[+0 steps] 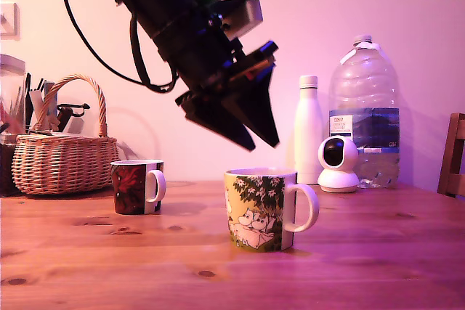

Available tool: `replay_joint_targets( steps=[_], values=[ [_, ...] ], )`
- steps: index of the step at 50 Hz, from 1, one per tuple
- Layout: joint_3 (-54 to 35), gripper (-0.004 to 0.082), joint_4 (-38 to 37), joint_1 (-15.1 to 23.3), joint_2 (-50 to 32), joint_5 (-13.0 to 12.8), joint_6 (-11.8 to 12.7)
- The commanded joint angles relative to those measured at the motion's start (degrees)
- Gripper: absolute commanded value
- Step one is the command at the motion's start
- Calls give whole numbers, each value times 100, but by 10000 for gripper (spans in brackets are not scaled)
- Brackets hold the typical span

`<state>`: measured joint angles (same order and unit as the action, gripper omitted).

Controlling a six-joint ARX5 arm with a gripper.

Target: Pick up the coffee capsules from the table one by one and drop them inside the nearest coffee cup

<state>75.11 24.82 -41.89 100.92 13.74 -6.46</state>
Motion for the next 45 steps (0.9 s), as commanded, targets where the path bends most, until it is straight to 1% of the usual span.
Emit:
replay_joint_targets(
  steps=[1,3,5,12,17,19,23,29,30,36,37,39,40,45],
  values=[
    [52,-20,-85,15,-372,-79,4],
    [44,-20,-85,15,-481,-142,0],
    [31,-20,-85,28,-570,-153,-2],
    [-103,-20,-160,212,-876,-98,-2],
    [-417,-20,-494,420,-1119,-42,-2],
    [-566,-20,-603,527,-1224,-31,-39],
    [-885,-20,-772,761,-1458,44,-39],
    [-1364,-20,-927,1152,-1853,42,-39],
    [-1429,-20,-940,1215,-1917,42,33],
    [-1878,-20,-1010,1639,-2430,44,81],
    [-1941,-20,-1012,1705,-2507,42,146],
    [-2081,-20,-1034,1847,-2708,44,146],
    [-2140,-20,-1036,1915,-2793,46,203],
    [-2380,-20,-1019,2221,-3202,63,203]
  ],
)
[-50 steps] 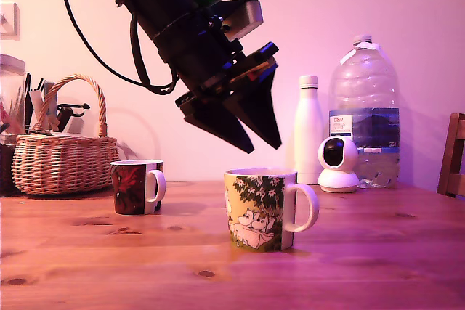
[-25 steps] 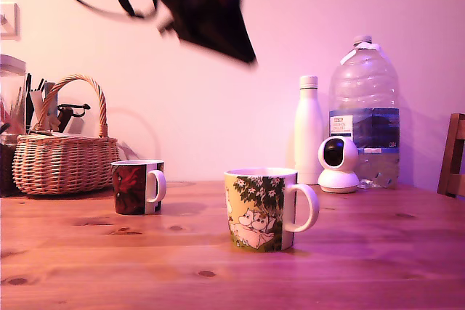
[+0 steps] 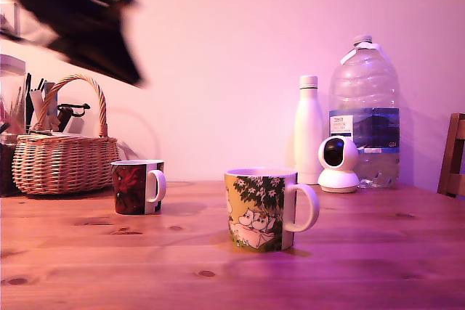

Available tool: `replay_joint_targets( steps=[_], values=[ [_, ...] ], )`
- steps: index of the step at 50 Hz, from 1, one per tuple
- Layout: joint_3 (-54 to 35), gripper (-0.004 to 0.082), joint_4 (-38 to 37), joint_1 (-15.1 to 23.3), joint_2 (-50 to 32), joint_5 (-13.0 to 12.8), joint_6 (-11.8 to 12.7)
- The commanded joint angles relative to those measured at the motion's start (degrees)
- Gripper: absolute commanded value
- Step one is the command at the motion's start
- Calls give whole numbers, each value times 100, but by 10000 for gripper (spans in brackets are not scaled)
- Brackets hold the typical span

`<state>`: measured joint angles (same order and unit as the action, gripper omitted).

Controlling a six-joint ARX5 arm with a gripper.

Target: Pick up the coffee capsules from the table one by one and drop them inside the nearest coffee cup

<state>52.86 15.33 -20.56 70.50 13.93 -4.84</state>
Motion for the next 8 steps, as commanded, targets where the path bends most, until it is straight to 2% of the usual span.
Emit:
replay_joint_targets(
  steps=[1,8],
  values=[
    [-199,-20,-68,140,-232,57,42],
    [-326,-20,20,328,-632,63,61]
  ],
)
